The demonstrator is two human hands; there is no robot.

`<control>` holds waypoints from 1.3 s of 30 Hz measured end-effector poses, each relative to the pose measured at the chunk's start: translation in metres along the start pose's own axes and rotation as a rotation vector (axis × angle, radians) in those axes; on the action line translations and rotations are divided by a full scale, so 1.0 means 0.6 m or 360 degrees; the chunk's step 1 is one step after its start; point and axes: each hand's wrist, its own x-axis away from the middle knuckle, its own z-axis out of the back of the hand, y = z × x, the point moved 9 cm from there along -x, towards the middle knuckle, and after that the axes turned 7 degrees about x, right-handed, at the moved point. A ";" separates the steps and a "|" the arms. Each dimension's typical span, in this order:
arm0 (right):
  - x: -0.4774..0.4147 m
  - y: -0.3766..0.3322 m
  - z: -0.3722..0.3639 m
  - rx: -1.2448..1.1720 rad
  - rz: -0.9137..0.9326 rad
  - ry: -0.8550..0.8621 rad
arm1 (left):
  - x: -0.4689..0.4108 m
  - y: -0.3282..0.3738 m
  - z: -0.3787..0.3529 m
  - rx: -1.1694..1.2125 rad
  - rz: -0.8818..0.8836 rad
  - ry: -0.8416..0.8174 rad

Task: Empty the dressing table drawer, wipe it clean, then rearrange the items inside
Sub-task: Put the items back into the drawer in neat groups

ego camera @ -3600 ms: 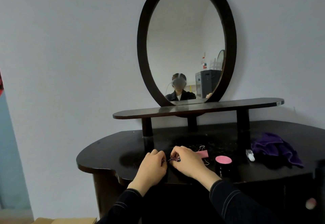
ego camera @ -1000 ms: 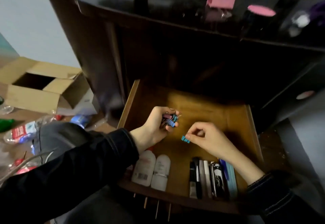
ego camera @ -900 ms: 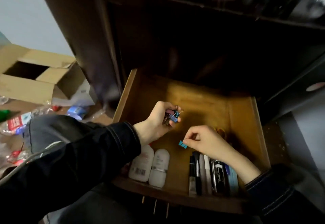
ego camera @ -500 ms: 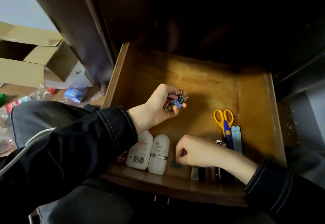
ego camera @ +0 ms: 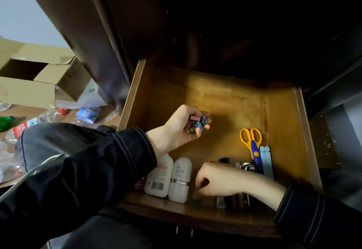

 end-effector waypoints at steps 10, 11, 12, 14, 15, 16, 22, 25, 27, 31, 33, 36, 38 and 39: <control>0.110 0.109 0.208 -0.0713 -0.0405 0.1440 | -0.009 -0.013 0.006 -0.0058 0.0041 0.0022; 0.111 0.105 0.211 -0.0780 -0.0378 0.1467 | -0.008 -0.015 0.003 -0.0078 0.0038 0.0004; 0.108 0.100 0.211 -0.0803 -0.0366 0.1455 | -0.008 -0.016 0.002 -0.0096 0.0033 -0.0003; 0.100 0.095 0.208 -0.0820 -0.0356 0.1414 | -0.010 -0.017 0.004 -0.0133 0.0020 0.0018; 0.097 0.096 0.206 -0.0833 -0.0368 0.1404 | -0.011 -0.017 0.005 -0.0151 0.0013 0.0030; 0.094 0.100 0.204 -0.0864 -0.0392 0.1398 | -0.012 -0.016 0.006 -0.0168 0.0003 0.0035; 0.089 0.112 0.197 -0.1093 -0.0383 0.1437 | -0.012 -0.006 -0.008 -0.0215 -0.0015 -0.0100; 0.091 0.108 0.201 -0.0973 -0.0357 0.1460 | -0.005 -0.011 -0.021 -0.0197 0.0066 -0.0229; 0.093 0.102 0.205 -0.0771 -0.0344 0.1483 | 0.001 -0.020 -0.031 -0.0140 0.0167 -0.0308; 0.095 0.098 0.211 -0.0650 -0.0334 0.1472 | 0.008 -0.028 -0.036 0.0035 0.0287 -0.0347; 0.097 0.096 0.213 -0.0624 -0.0319 0.1466 | 0.008 -0.028 -0.038 0.0080 0.0311 -0.0364; 0.104 0.079 0.219 -0.0512 -0.0198 0.1487 | 0.008 -0.025 -0.039 0.0127 0.0334 -0.0376; 0.108 0.069 0.221 -0.0451 -0.0154 0.1506 | 0.009 -0.024 -0.039 0.0133 0.0358 -0.0383; 0.109 0.067 0.222 -0.0424 -0.0164 0.1517 | 0.009 -0.025 -0.039 0.0122 0.0371 -0.0391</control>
